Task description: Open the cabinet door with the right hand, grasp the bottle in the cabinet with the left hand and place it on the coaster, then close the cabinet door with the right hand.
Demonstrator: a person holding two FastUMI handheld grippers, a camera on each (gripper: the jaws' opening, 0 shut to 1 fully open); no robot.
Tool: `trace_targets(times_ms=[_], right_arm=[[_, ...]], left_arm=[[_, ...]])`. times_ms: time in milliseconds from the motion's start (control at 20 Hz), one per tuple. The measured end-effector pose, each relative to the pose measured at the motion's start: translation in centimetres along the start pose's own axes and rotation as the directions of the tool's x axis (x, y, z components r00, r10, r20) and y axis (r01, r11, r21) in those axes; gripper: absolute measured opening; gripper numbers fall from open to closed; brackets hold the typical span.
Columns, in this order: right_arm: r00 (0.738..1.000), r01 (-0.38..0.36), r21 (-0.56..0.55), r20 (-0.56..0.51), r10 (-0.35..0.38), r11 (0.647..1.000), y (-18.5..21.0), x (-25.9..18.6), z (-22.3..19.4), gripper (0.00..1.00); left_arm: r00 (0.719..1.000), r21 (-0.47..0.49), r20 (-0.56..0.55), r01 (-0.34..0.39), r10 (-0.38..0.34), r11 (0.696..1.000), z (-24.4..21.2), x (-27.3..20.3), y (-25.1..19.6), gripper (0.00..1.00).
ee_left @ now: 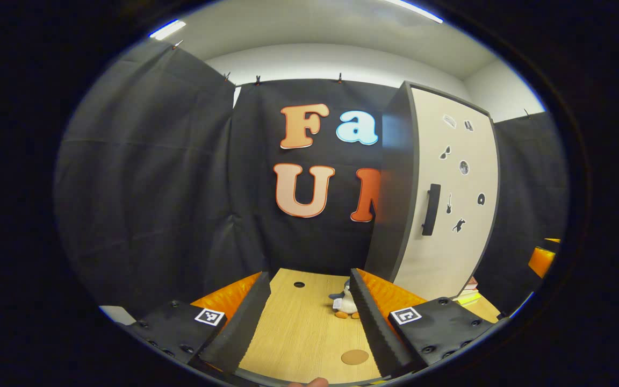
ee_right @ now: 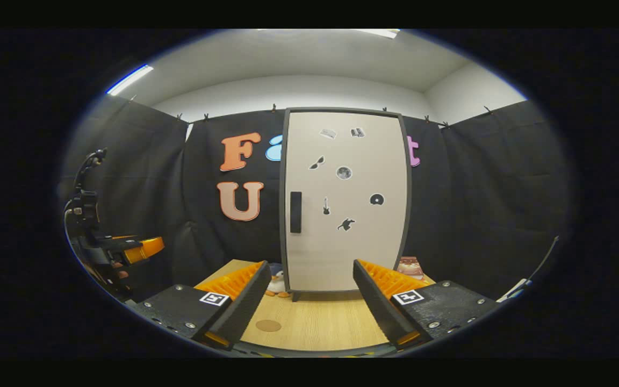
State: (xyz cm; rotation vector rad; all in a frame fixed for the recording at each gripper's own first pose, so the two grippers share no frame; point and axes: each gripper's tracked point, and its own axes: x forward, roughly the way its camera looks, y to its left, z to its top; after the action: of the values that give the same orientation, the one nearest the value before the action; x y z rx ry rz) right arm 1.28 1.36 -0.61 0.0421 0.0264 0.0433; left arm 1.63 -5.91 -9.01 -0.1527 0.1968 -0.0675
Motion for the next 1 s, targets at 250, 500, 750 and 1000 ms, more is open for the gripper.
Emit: trace_targets(times_ms=[250, 500, 750, 1000], right_arm=[[1.0, -0.013, -0.002, 0.004, 0.013, 1.0, 1.6, 1.2, 0.0, 0.95], [1.0, 0.004, 0.014, 0.017, -0.004, 1.0, 2.6, 2.9, 0.5, 0.95], [0.998, 0.045, -0.012, 0.038, -0.045, 0.999, 4.1, 4.8, 1.3, 0.95], [0.998, 0.039, -0.019, 0.05, -0.038, 0.999, 4.9, 9.7, 2.6, 0.95]], left_arm=[[1.0, -0.037, -0.001, 0.002, -0.002, 0.999, 0.3, -0.4, 0.2, 0.96], [1.0, -0.02, 0.012, -0.005, 0.005, 1.0, 0.5, -0.2, 1.4, 0.94], [0.997, -0.007, 0.03, 0.065, -0.065, 0.998, 1.0, 0.7, 0.8, 0.97], [0.996, -0.008, 0.015, 0.084, -0.084, 0.996, 0.7, 2.0, 0.5, 0.97]])
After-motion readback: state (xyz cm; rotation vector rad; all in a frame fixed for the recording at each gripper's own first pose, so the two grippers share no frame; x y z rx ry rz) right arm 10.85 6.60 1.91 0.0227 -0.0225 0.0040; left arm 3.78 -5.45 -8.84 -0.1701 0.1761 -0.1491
